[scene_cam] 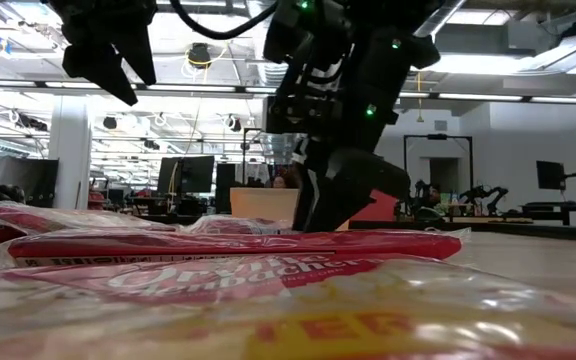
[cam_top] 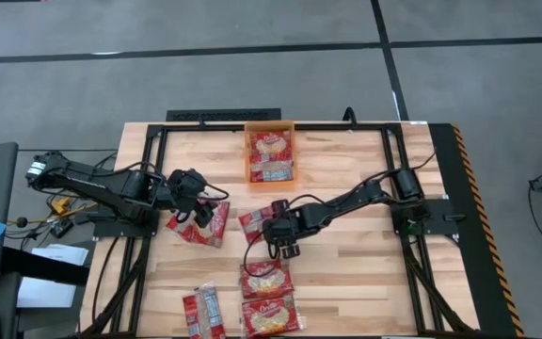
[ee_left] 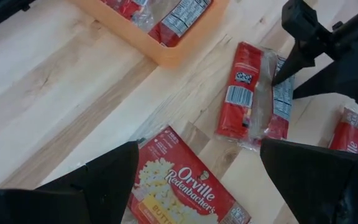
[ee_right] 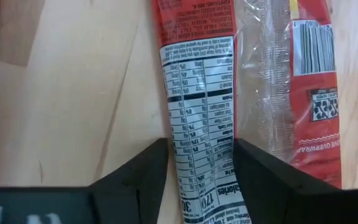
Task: Sort popcorn bags into baskets
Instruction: Put the red popcorn bag into the orange bin
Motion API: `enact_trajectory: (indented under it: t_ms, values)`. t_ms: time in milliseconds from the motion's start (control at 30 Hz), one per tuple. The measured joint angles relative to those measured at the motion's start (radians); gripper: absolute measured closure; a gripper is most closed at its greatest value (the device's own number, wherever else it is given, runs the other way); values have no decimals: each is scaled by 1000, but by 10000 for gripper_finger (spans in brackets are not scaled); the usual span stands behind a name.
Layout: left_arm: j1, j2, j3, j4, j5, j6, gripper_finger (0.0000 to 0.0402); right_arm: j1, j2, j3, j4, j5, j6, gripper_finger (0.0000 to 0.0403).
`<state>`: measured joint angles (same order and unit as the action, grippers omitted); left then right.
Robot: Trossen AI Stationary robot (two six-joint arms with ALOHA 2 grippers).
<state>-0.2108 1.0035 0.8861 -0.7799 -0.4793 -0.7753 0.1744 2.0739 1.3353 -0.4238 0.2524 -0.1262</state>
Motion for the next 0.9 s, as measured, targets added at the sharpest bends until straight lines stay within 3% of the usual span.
enact_trajectory:
  t_ms: [133, 300, 400, 567, 900]
  values:
    - [0, 0, 0, 0, 1, -20, 77, 13, 3, -13, -15, 65, 21, 270]
    - [0, 0, 0, 0, 0, -22, 77, 9, 4, -12, -28, 51, 27, 384]
    - [0, 0, 0, 0, 1, -23, 77, 17, -6, 19, -100, 26, 77, 388]
    - [0, 0, 0, 0, 1, -21, 77, 6, -54, 107, -241, -110, 103, 397]
    - [0, 0, 0, 0, 1, -15, 77, -96, -294, 212, -447, -77, 100, 399]
